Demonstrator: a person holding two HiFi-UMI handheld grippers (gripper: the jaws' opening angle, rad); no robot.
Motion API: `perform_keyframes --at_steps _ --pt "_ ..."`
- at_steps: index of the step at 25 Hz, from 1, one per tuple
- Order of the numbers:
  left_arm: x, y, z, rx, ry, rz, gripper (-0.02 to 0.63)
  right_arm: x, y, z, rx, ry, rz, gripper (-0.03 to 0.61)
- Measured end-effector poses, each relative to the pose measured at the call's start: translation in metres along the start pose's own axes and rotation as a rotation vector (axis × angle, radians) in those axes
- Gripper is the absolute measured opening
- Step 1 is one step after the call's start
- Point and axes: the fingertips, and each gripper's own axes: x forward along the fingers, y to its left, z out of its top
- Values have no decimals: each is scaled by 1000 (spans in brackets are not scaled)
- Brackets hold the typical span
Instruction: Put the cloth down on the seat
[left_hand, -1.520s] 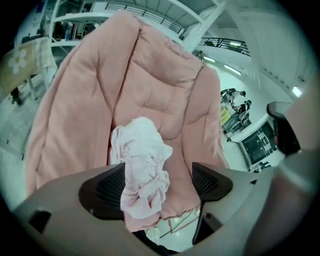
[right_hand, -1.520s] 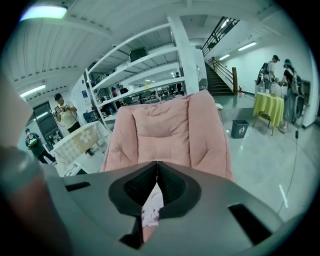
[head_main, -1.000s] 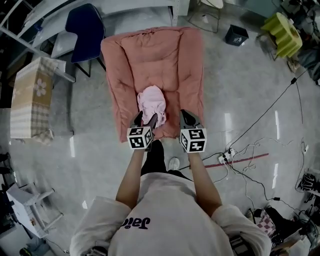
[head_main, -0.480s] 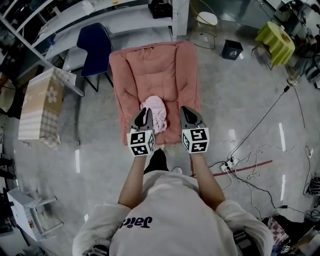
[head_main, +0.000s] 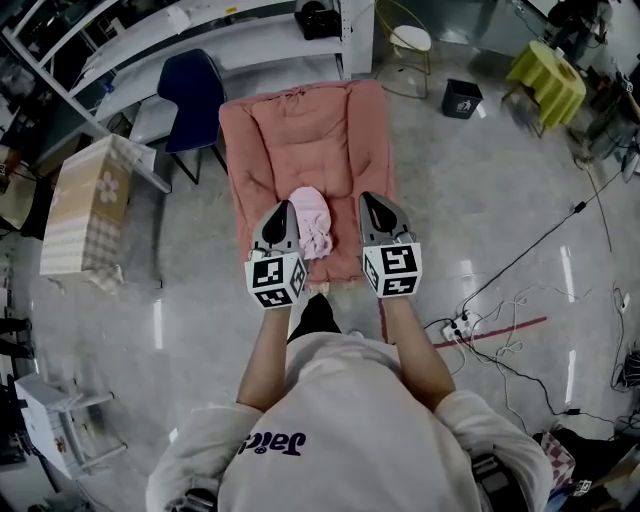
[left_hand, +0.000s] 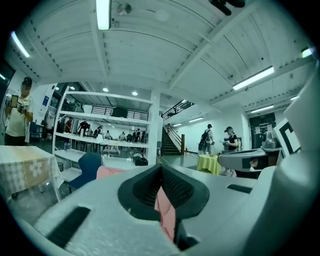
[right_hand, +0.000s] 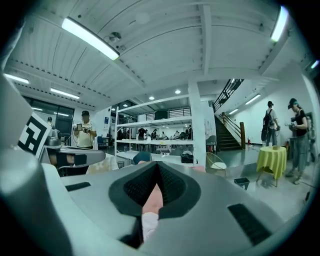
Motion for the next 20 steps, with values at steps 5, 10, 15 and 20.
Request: perform_keyframes --at_steps 5,10,15,20 --pt "-2 -8 4 7 -19 8 15 -7 -6 7 -17 -14 -5 11" --pt "-4 -13 2 3 -18 16 15 -17 -14 8 -15 -21 -23 11" --pt "0 -16 3 -7 -13 9 15 -24 -22 12 -13 -24 -44 11" --pt "8 -20 2 -29 -7 5 15 -27 -36 12 -15 -16 -43 11"
